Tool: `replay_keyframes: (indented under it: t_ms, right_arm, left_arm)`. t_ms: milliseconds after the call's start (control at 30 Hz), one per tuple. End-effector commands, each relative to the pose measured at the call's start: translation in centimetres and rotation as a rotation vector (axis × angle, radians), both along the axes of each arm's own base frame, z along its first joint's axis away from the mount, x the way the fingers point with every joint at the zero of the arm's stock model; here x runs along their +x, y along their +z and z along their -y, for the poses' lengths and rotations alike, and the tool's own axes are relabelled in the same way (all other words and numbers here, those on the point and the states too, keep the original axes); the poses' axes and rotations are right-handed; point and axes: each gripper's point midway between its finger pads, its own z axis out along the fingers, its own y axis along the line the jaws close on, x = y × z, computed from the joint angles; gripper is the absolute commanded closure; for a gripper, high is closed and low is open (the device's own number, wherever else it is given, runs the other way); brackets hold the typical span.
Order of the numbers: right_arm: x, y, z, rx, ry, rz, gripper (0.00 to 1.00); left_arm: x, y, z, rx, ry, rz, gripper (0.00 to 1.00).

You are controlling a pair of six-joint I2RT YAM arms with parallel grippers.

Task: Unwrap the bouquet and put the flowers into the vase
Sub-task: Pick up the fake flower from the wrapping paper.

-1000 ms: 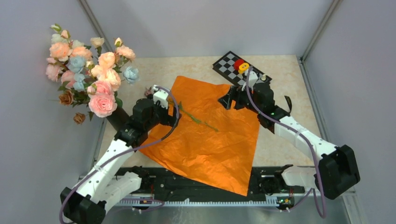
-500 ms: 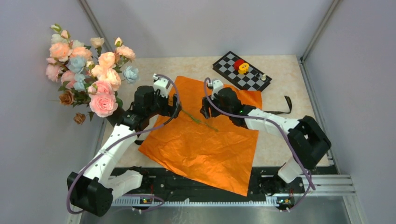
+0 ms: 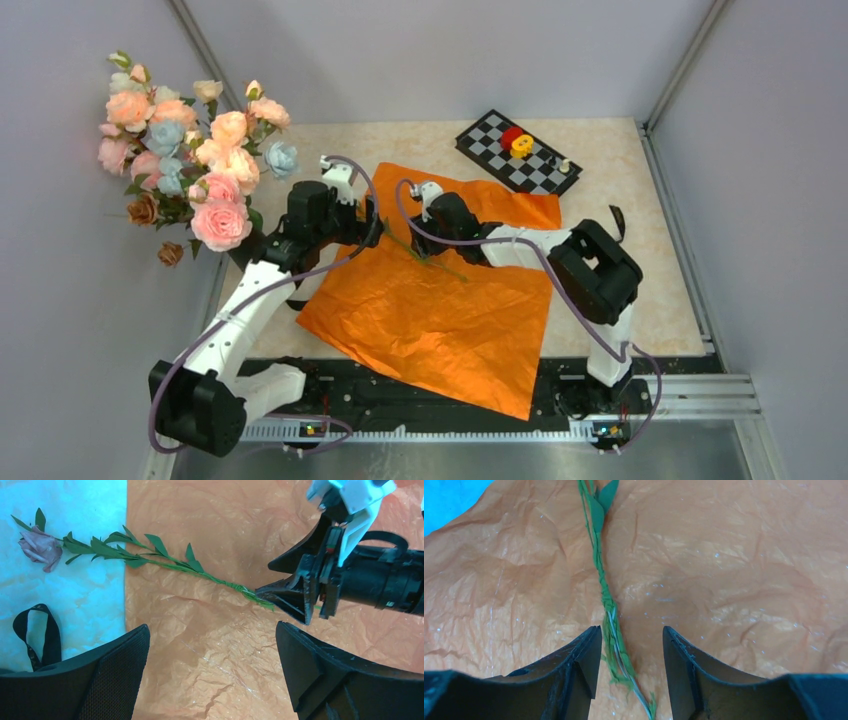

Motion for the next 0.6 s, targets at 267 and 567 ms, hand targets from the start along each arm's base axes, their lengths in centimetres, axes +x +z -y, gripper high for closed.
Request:
replay_keyframes:
  t_ms: [267,567]
  right_arm:
    - [1.1,0.1,-5.0,-0.021,0.095,0.117,0.52]
    - [1.9,-1.3,-4.7,-0.068,0.054,0.148,0.56]
  left_arm:
    - [1.0,0.8,0.0,-0.032,0.034,0.032,0.01]
    - [1.0,0.8,0.3,-0.038,0.018,0.019,0.01]
